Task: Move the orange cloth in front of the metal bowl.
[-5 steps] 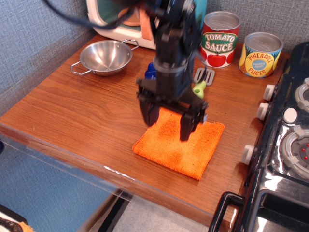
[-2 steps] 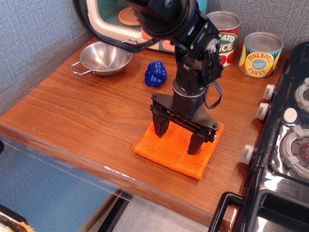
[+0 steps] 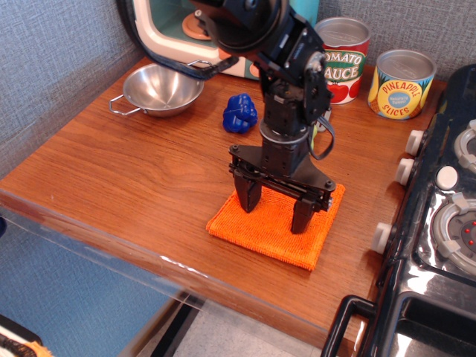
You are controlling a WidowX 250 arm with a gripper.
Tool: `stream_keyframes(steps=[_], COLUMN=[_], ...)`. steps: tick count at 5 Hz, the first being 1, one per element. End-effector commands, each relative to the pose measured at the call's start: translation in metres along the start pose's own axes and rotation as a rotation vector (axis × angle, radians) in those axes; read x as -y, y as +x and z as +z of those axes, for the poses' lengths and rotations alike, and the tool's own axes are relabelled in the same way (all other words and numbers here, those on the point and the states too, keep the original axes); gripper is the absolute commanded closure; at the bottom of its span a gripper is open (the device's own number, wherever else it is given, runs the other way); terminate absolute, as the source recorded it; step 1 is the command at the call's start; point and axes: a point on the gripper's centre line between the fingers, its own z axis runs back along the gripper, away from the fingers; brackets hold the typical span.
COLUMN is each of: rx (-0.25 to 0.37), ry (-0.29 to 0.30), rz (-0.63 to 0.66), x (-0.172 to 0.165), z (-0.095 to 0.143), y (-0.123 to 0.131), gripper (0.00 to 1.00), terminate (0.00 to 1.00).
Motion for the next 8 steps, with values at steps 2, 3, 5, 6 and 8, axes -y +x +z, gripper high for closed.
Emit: stream_keyframes(steps=[2,3,5,6,8], rx=[-0.092,-0.104,-0.061,-0.015,0.053], ry=[0.048,0.049,0.073,0.089,0.088], rz=[-0.008,0.017,0.080,0.071,0.069], x=[-0.019,-0.029,-0.076,-0.100,-0.147], z=[-0.022,-0.024,-0.015,-0.011,0.005], y=[-0.015,-0.015,-0.011,-0.012,-0.023], gripper=[0.00,0.00,0.00,0.00,0.00], terminate=[0.00,0.00,0.00,0.00,0.00])
